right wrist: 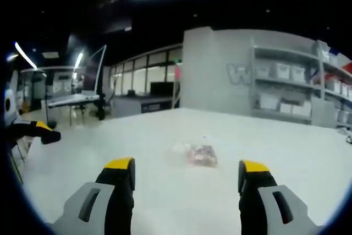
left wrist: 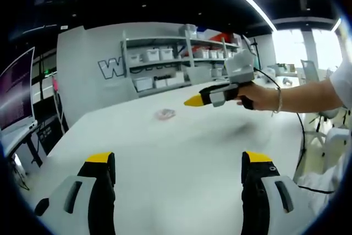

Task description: Open the resealable bag by pulling the two sides of the seal apart until the entire bag opening is separated and visibly accessible.

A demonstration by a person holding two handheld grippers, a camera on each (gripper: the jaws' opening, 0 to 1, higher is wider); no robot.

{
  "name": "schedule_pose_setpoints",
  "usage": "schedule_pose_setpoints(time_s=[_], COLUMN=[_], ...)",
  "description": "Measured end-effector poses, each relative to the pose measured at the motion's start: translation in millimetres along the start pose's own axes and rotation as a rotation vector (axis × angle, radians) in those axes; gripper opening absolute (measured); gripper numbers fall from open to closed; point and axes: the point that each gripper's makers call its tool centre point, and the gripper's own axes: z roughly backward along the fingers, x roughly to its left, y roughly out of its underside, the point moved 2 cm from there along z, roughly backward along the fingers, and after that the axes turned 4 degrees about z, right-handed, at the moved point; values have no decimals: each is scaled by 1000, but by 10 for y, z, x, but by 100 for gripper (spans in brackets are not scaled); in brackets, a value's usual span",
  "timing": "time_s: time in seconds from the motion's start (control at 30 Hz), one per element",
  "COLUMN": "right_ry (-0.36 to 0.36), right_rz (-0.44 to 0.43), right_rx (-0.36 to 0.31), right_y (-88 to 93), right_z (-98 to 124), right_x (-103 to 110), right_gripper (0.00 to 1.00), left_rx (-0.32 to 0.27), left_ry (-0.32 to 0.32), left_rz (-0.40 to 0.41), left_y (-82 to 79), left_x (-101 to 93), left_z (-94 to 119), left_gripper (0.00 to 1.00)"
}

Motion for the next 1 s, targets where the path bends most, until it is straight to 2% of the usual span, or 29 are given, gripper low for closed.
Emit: schedule_pose_setpoints(time_s=[1.0], right_ry=[-7], right_rz=[-6], right_rx=[-15], right_y=[26], right_z=[299], right_x=[92], right_gripper=[77], left_rx=[3], left_ry=[-1], left_rz=[1], left_y=[4], left_x=[23], left_z=[0], left_gripper=[93])
